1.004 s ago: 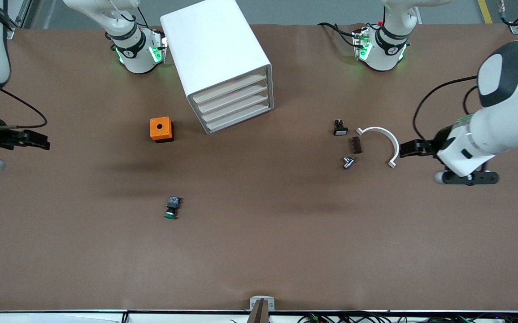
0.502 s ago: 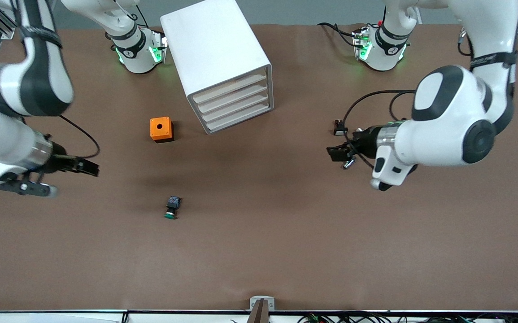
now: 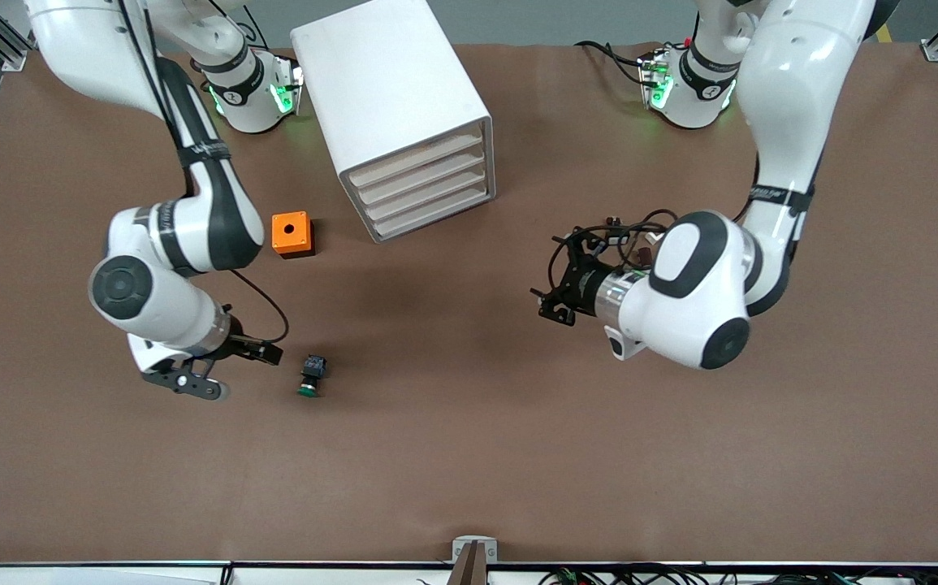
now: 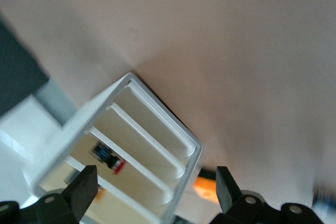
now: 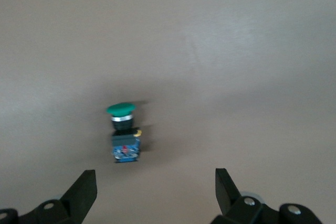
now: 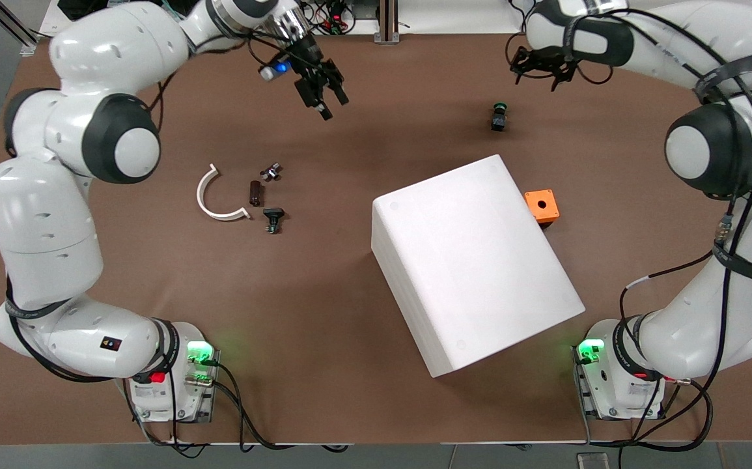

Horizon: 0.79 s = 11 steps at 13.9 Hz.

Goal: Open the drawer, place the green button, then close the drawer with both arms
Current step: 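Reach the right gripper to the green button while the left gripper reaches the drawer, then grasp the green button with the right gripper while the left gripper grips the drawer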

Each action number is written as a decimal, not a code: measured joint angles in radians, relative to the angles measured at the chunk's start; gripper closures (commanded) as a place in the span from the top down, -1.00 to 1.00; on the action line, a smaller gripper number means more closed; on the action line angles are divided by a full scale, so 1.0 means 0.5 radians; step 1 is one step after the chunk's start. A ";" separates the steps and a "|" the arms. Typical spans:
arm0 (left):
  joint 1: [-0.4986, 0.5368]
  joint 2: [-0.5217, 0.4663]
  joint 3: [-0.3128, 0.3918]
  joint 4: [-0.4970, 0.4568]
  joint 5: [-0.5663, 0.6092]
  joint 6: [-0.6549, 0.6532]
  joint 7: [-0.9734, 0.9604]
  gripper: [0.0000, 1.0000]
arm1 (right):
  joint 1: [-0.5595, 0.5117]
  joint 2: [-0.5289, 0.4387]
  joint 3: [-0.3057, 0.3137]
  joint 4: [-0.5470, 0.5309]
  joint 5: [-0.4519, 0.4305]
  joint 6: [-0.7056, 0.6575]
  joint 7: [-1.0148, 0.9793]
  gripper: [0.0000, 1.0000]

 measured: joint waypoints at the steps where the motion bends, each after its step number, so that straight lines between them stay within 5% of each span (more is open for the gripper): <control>1: 0.000 0.079 0.000 0.003 -0.050 0.000 -0.140 0.99 | 0.035 0.025 0.000 -0.009 0.000 0.058 0.037 1.00; 9: -0.107 0.457 -0.002 0.024 -0.430 -0.013 -0.675 0.98 | 0.101 0.199 -0.001 -0.209 0.001 0.568 0.068 1.00; 11: -0.155 0.524 -0.002 0.025 -0.497 -0.025 -0.783 0.67 | 0.132 0.249 0.000 -0.229 0.001 0.626 0.068 1.00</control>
